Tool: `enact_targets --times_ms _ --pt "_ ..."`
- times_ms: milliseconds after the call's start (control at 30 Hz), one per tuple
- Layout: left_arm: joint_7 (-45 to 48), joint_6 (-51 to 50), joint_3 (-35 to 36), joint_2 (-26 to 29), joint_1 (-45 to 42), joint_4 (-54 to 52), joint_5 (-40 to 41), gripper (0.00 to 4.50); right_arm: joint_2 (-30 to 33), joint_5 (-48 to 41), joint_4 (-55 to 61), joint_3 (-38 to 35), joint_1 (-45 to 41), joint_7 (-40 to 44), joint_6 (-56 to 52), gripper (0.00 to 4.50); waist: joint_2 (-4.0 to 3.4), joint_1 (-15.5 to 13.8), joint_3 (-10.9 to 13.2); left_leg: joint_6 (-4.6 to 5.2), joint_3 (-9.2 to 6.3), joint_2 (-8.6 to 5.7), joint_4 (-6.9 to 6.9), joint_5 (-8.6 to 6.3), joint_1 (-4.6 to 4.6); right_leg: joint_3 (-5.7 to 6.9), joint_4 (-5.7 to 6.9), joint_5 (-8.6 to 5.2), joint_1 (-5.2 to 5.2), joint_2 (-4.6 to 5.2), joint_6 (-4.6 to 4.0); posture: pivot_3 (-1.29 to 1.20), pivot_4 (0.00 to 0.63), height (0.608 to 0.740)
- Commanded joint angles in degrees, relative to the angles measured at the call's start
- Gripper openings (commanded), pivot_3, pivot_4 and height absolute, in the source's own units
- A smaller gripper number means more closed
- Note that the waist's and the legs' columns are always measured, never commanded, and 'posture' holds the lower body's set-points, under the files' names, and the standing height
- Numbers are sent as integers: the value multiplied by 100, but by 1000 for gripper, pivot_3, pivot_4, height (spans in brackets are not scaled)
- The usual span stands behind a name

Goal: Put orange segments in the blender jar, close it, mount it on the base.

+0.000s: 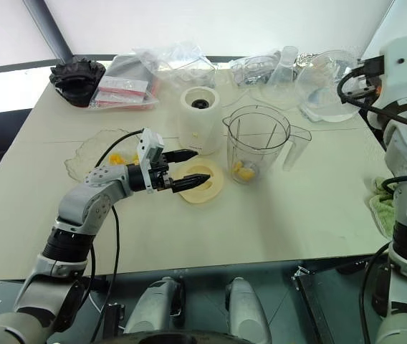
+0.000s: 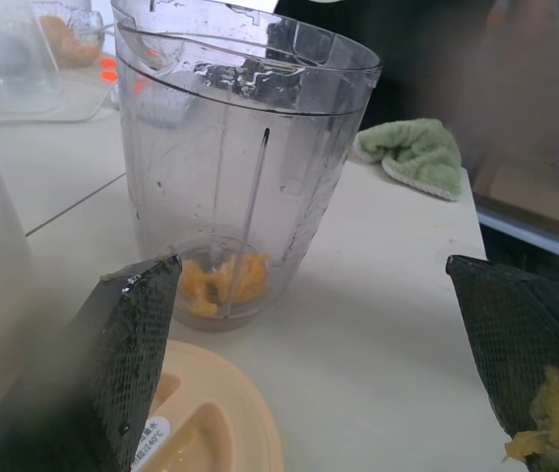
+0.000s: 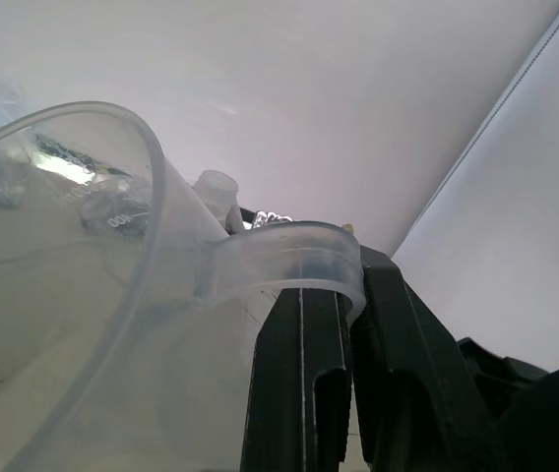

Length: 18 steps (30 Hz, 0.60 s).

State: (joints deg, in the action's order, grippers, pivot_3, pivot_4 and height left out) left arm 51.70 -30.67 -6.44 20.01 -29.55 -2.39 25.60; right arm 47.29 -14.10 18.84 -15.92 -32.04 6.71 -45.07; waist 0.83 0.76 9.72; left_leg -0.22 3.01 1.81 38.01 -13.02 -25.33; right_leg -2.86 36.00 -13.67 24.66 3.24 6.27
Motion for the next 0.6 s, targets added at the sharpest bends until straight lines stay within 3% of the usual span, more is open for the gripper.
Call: enact_targets --times_ms 33,600 --pt "-13 47 65 -38 -76 -111 82 4500 96 249 372 -68 -93 29 131 25 0 0 0 0 0 0 0 0 0 0 0 0 0 0 0 0 150 740" --pt "5 56 48 -80 -144 -46 45 4500 221 1265 443 592 55 564 717 25 0 1 0 0 1 -1 0 0 0 0 0 0 1 0 0 0 150 740"
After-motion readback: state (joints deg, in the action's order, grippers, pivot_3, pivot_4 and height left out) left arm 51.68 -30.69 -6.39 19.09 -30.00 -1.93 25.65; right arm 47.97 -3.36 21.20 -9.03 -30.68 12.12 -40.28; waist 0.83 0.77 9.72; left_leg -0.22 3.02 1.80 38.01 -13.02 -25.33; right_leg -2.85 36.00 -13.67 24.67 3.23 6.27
